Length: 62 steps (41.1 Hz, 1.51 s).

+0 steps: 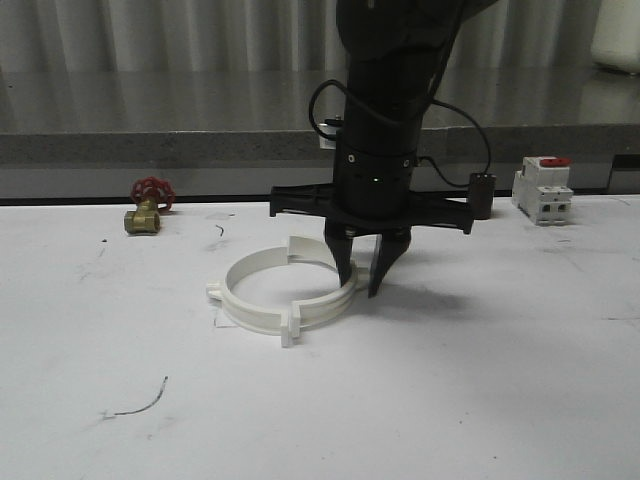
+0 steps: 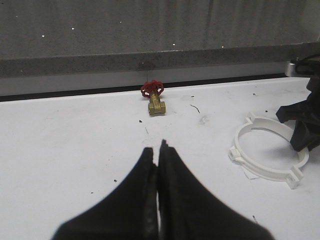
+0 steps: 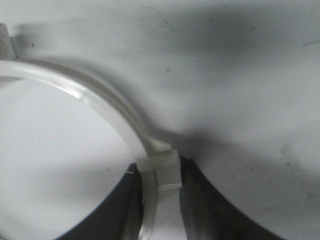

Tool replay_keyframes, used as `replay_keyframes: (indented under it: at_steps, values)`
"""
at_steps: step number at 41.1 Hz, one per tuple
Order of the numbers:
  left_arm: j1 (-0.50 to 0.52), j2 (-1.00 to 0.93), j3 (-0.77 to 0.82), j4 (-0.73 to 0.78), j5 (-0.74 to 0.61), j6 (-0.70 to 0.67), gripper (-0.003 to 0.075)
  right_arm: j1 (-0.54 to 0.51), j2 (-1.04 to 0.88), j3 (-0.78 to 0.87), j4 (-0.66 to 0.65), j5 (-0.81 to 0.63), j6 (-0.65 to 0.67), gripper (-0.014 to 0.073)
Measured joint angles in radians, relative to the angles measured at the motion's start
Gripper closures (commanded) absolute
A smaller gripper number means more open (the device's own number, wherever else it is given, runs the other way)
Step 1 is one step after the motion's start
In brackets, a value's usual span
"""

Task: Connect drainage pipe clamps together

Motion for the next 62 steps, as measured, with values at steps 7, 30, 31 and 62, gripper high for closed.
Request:
replay_keyframes:
  at_steps: [7, 30, 31, 62]
  values:
    - [0.000, 0.000, 0.000, 0.000, 0.000, 0.000, 0.0741, 0.000, 0.004, 0.000, 0.001, -0.003, 0.000, 0.0548]
    - [0.000, 0.000, 0.000, 0.000, 0.000, 0.000, 0.0741, 0.000, 0.012, -0.009, -0.001, 0.011, 0.002, 0.0548]
    - [0.000, 0.000, 0.000, 0.000, 0.000, 0.000, 0.0741, 0.000, 0.012, -0.009, -0.001, 0.013, 0.002, 0.0548]
    - [0.000, 0.000, 0.000, 0.000, 0.000, 0.000, 0.0741, 0.002, 0.012, -0.010, -0.001, 0.026, 0.002, 0.0548]
